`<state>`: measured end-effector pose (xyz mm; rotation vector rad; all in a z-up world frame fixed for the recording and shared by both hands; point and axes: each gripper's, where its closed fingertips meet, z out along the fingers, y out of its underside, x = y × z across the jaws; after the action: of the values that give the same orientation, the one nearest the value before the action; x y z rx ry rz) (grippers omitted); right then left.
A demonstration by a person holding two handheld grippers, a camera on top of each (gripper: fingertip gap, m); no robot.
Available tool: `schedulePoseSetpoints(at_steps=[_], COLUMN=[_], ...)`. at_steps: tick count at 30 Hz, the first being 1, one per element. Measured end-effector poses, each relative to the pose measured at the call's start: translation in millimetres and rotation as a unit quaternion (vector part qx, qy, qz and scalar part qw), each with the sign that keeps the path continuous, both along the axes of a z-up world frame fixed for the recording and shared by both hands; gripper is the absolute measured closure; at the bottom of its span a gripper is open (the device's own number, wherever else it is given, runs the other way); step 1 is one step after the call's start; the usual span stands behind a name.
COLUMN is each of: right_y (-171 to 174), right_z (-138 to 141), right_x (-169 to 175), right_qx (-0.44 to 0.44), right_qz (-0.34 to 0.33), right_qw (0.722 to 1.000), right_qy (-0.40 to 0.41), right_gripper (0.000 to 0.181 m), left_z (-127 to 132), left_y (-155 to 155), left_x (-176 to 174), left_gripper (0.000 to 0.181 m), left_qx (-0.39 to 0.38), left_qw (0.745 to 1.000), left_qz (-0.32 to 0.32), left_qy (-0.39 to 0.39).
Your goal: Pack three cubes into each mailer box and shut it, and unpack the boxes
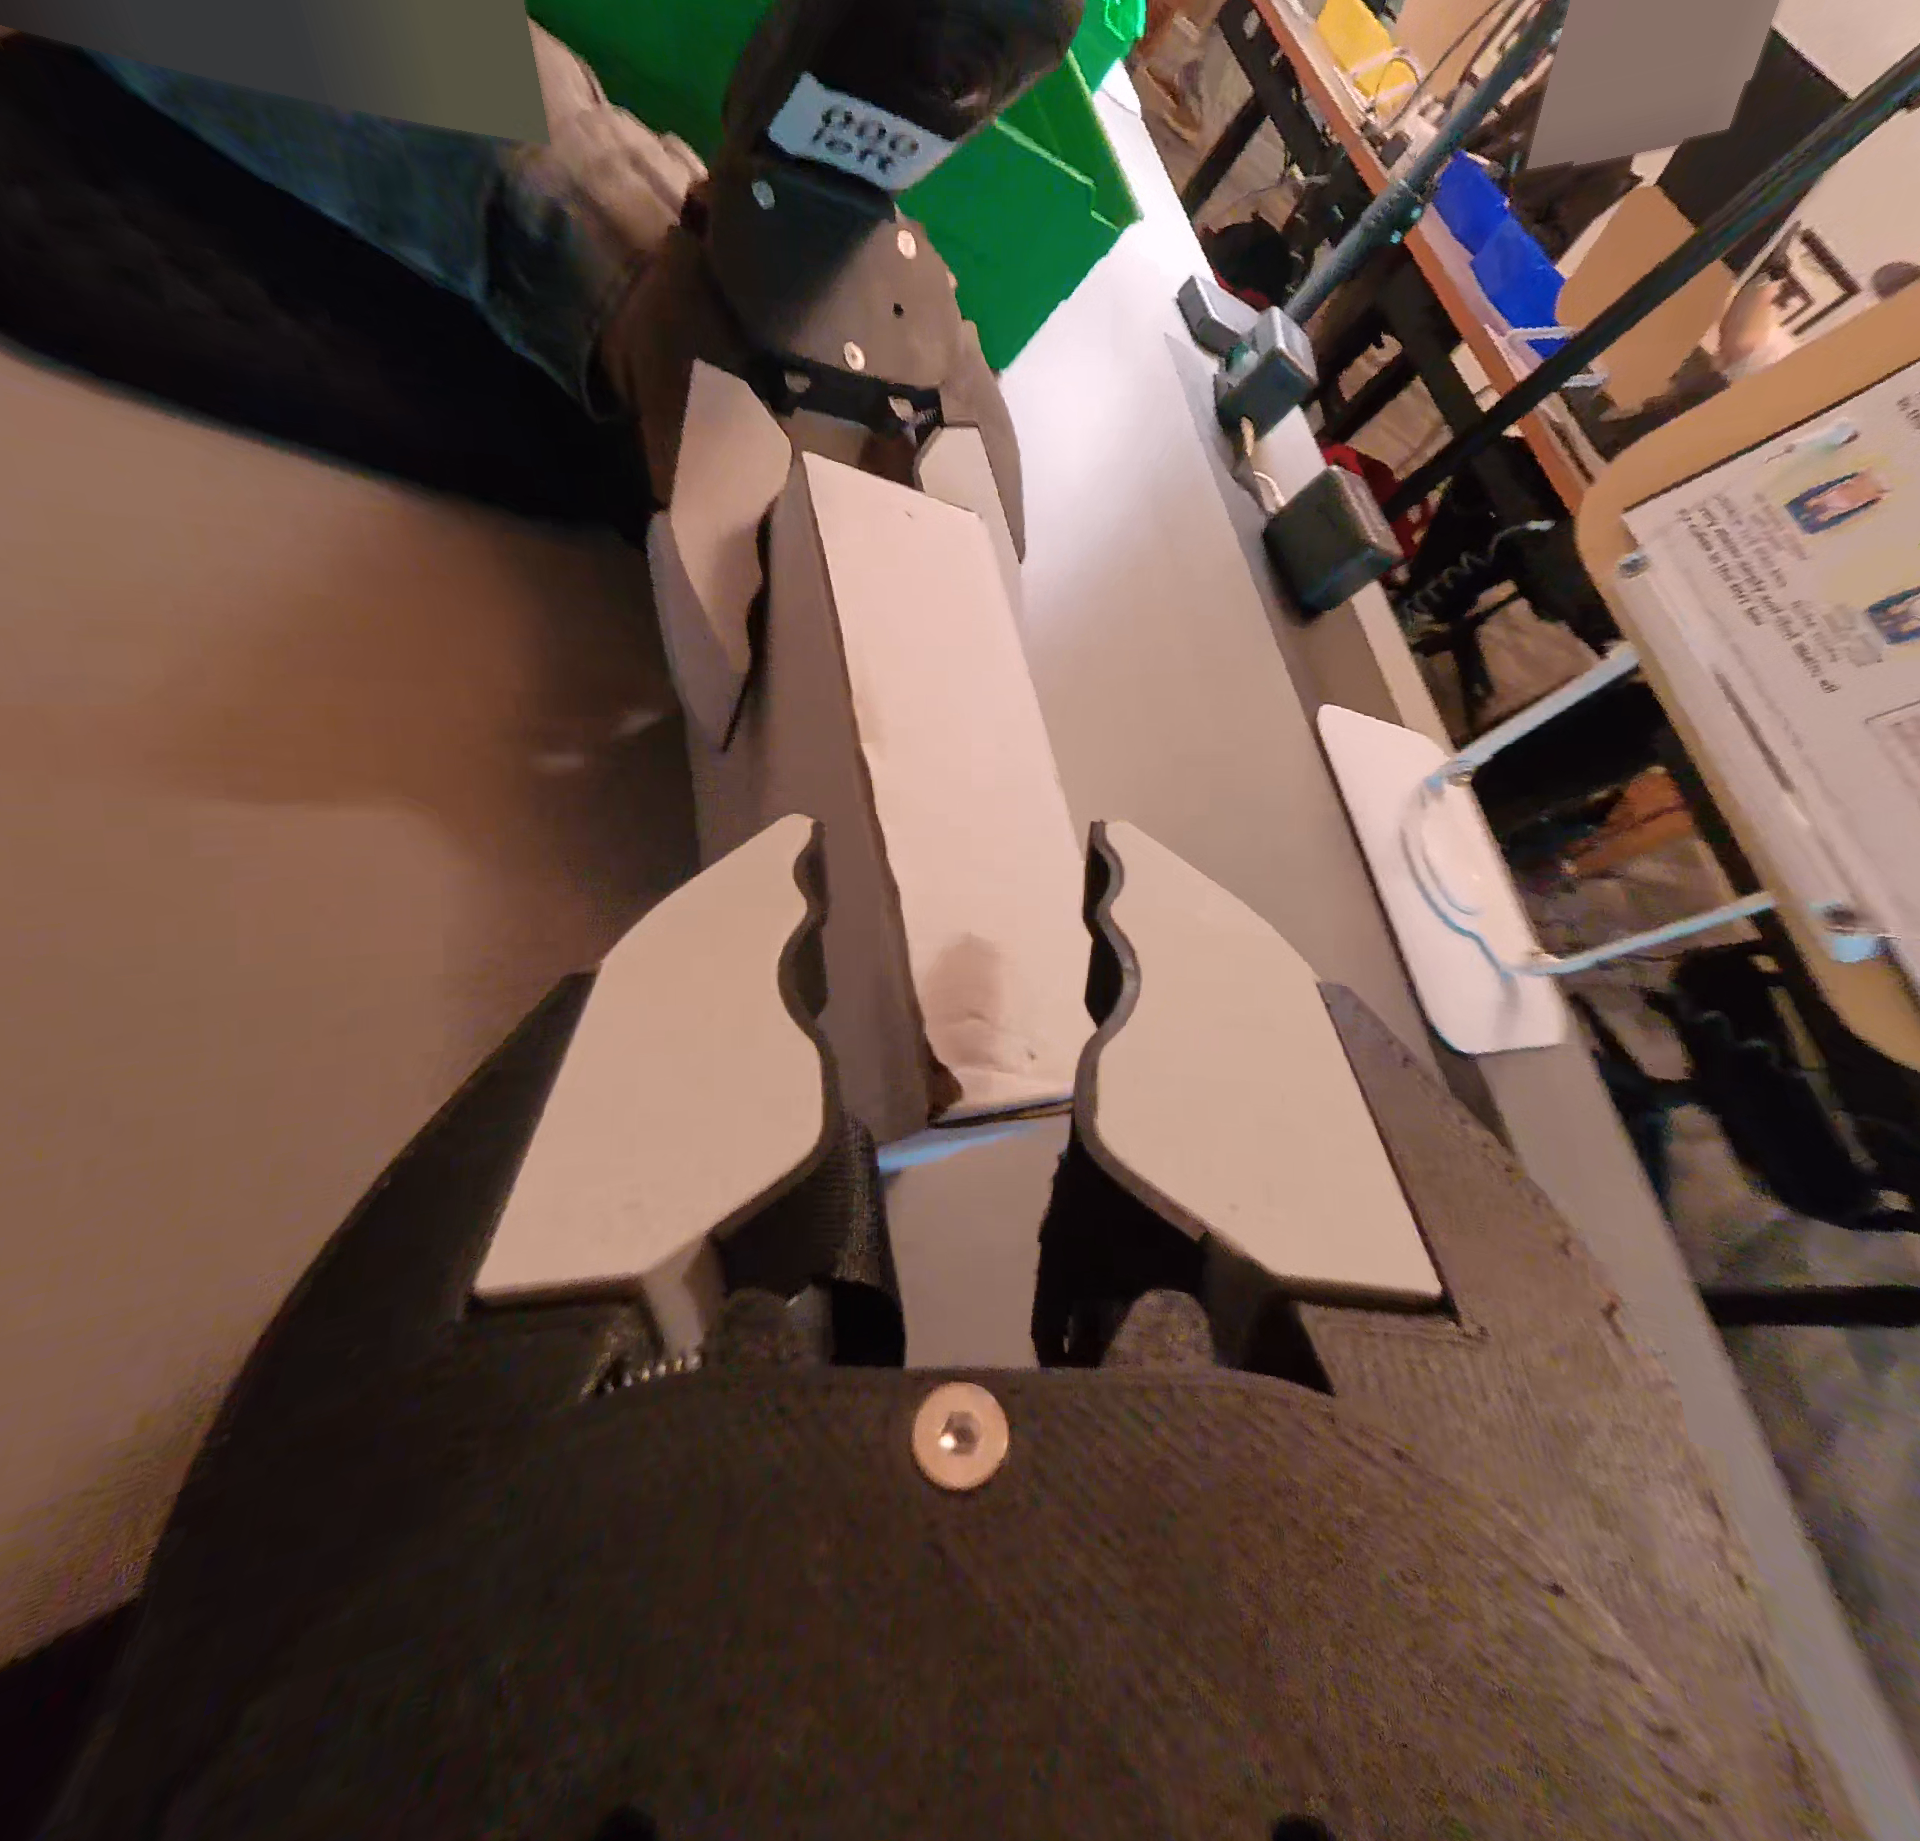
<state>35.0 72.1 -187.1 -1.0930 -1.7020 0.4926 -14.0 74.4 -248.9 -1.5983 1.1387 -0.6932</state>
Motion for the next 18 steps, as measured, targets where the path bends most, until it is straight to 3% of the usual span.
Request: schedulePoseSetpoints(at_steps=[4, 9, 18], right_y=[6.0, 5.0, 6.2], right_z=[-0.8, 5.4, 11.4], right_x=[3.6, 1.7, 9.4], right_qx=[0.113, 0.222, 0.26], right_qz=[-0.031, -0.061, -0.092], right_qw=[0.992, 0.972, 0.96], right_qy=[-0.047, -0.05, -0.052], right_gripper=[0.133, 0.127, 0.13], left_z=[-0.1, -0.7, -0.6], left_y=[-2.0, -2.3, -3.4], left_x=[0.3, -0.8, -0.4], left_gripper=[0.105, 0.105, 0.105], left_qx=[-0.001, -0.007, -0.004], left_qw=[1.0, 1.0, 1.0], left_qz=[-0.009, -0.009, -0.01], left_qy=[0.0, 0.001, 0.002])
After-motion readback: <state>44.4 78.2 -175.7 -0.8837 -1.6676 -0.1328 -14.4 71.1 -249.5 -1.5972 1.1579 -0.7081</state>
